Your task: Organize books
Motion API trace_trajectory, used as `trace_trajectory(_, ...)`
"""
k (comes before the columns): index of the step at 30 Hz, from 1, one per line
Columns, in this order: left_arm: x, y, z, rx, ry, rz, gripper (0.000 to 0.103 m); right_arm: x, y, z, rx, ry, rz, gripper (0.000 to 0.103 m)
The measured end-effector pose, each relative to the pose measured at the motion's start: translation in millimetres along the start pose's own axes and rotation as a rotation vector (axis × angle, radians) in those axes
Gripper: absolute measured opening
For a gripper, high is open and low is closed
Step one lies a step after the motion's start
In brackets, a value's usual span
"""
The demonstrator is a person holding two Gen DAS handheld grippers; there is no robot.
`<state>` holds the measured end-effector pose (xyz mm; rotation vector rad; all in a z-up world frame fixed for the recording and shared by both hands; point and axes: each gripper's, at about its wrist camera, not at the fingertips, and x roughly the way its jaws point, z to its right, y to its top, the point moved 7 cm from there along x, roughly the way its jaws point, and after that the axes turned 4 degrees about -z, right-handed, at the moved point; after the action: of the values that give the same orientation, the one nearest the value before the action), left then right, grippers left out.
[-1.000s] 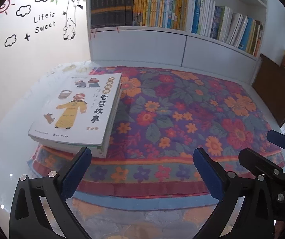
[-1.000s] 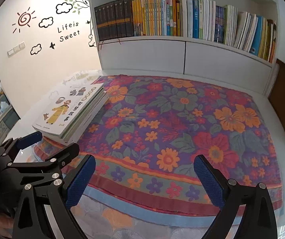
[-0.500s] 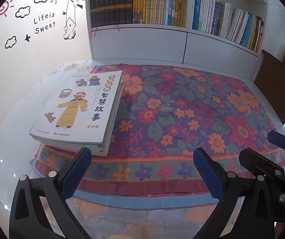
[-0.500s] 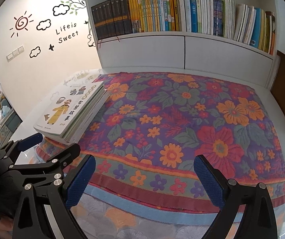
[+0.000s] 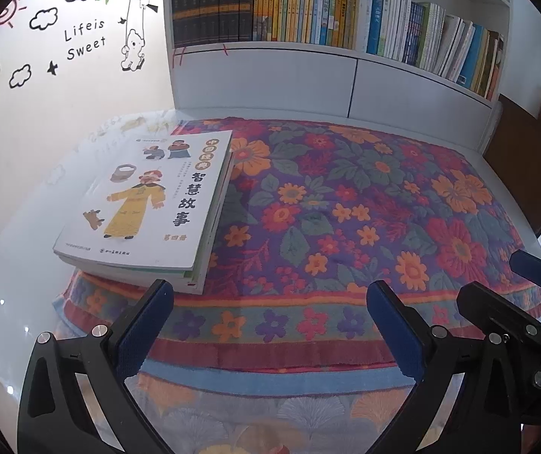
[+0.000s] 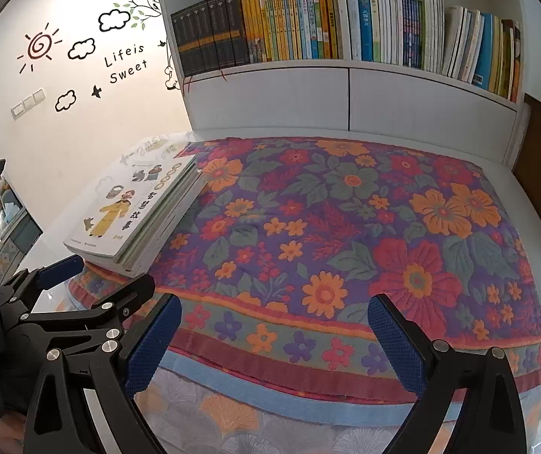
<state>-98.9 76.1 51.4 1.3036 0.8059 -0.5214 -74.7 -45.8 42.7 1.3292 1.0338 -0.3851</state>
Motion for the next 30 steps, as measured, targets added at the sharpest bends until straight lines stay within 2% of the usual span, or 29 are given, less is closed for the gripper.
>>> trace_trajectory(30, -1.5, 0.4, 3.2, -0.007, 0.006, 0.004, 0.102, -3.9, 1.8, -0.7, -0.006, -0.007, 0.009, 0.098)
